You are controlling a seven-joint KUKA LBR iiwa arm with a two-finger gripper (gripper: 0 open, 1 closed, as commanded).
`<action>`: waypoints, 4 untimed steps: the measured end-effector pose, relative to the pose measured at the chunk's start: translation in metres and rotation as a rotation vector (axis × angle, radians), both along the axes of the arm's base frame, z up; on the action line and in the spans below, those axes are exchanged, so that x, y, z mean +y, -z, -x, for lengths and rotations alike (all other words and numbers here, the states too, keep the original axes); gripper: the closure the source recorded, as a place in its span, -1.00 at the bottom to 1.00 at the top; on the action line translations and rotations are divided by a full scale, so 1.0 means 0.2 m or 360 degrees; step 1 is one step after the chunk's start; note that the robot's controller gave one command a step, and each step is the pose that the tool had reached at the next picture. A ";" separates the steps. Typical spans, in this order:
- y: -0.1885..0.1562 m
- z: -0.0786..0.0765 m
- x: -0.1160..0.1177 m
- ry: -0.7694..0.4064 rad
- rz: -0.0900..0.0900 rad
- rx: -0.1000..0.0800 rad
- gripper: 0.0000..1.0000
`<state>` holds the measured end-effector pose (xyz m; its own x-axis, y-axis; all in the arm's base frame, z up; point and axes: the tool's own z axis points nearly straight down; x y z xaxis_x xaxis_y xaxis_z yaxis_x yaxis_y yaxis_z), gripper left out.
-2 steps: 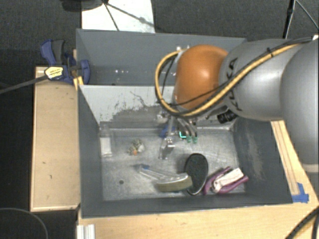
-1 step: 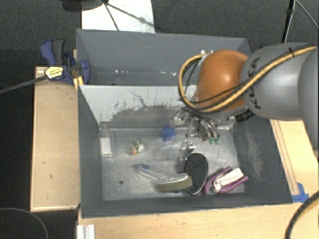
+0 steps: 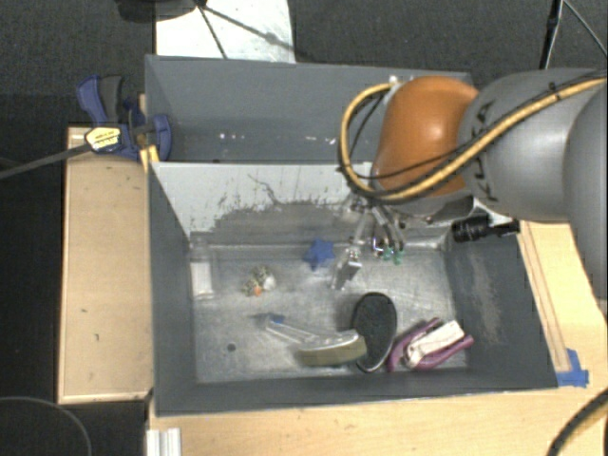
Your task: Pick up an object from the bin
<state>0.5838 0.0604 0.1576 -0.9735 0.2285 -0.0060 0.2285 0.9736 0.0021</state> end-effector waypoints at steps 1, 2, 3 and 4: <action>0.12 0.49 0.06 -0.0157 0.0001 0.0019 -1.00; 0.24 0.34 -0.44 -0.0423 0.0006 0.0003 -1.00; 0.33 0.44 -0.31 -0.1006 0.0018 -0.0066 -1.00; 0.33 0.44 -0.31 -0.0997 0.0017 -0.0066 1.00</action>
Offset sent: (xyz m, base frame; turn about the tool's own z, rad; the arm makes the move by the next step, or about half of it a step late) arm -0.0951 0.0110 -0.0227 -0.0986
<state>0.4958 -0.0025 0.0909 -0.9214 -0.3859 -0.0456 -0.3857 0.9225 -0.0119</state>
